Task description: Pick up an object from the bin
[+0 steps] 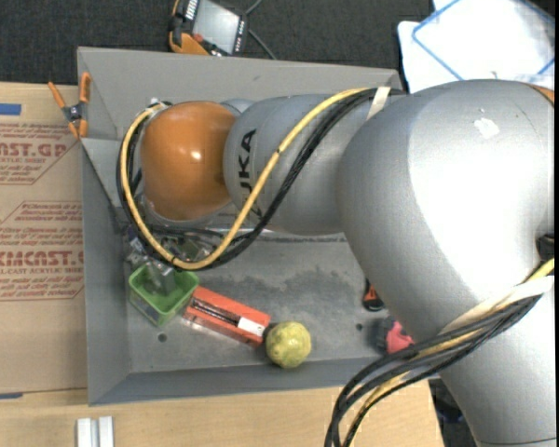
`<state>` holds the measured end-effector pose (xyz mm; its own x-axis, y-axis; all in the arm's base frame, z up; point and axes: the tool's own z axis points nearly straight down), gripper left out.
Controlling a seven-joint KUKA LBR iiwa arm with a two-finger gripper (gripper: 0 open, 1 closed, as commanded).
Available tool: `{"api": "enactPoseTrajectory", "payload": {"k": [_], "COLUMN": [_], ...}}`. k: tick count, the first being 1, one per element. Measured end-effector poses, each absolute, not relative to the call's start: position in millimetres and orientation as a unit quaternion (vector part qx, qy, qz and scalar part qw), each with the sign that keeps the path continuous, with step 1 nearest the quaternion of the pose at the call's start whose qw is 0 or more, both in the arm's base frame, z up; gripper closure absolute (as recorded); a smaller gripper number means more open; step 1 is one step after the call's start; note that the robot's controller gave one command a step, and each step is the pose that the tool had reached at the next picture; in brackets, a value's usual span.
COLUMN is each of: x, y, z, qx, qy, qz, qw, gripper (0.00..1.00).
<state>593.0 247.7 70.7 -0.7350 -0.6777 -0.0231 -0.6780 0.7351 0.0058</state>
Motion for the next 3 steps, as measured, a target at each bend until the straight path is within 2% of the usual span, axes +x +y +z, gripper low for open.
{"api": "enactPoseTrajectory", "payload": {"k": [2, 3], "x": [592.1, 589.9], "y": [248, 247], "z": [77, 101], "qx": [-0.363, -0.364], "qy": [0.932, 0.932], "qz": [0.008, 0.008], "qw": [0.009, 0.005], "gripper": [1.00, 1.00]}}
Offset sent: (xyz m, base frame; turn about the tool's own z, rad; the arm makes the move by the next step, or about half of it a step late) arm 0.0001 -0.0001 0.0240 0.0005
